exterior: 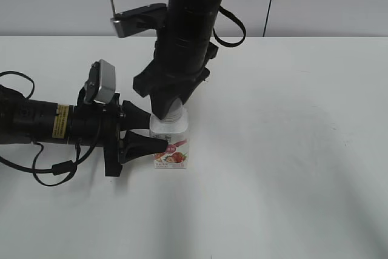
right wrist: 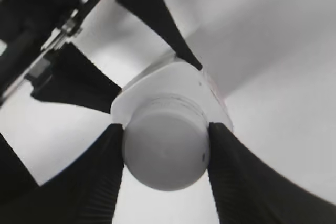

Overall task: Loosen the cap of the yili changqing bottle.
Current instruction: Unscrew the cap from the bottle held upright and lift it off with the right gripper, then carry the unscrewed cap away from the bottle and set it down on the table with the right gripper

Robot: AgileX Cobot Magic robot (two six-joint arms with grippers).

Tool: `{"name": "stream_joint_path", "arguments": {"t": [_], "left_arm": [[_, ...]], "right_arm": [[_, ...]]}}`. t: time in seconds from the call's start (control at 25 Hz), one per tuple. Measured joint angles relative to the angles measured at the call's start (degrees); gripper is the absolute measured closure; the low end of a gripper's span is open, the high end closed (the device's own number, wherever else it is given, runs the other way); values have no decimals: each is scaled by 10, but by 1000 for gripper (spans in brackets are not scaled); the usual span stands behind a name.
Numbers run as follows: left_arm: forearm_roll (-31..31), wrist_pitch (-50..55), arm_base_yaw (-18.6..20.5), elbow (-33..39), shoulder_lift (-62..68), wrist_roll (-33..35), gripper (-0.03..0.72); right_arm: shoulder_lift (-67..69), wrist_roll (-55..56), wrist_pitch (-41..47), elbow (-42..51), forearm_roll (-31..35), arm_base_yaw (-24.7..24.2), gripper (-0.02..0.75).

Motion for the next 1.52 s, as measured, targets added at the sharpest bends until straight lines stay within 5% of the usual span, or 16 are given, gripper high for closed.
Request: {"name": "stream_joint_path", "arguments": {"t": [0.32,0.92,1.12,1.4,1.52], "left_arm": [[1,0,0,0,0,0,323],[2,0,0,-1,0,0,323],[2,0,0,-1,0,0,323],[2,0,0,-1,0,0,323],[2,0,0,-1,0,0,323]], "right_arm": [[0,-475,0,-1,-5,0,349],[-41,-513,1,-1,-16,1,349],[-73,-368,1,-1,-34,1,349],[-77,133,1,-1,-37,1,349],[-77,240,1,-1,-37,1,349]]}}
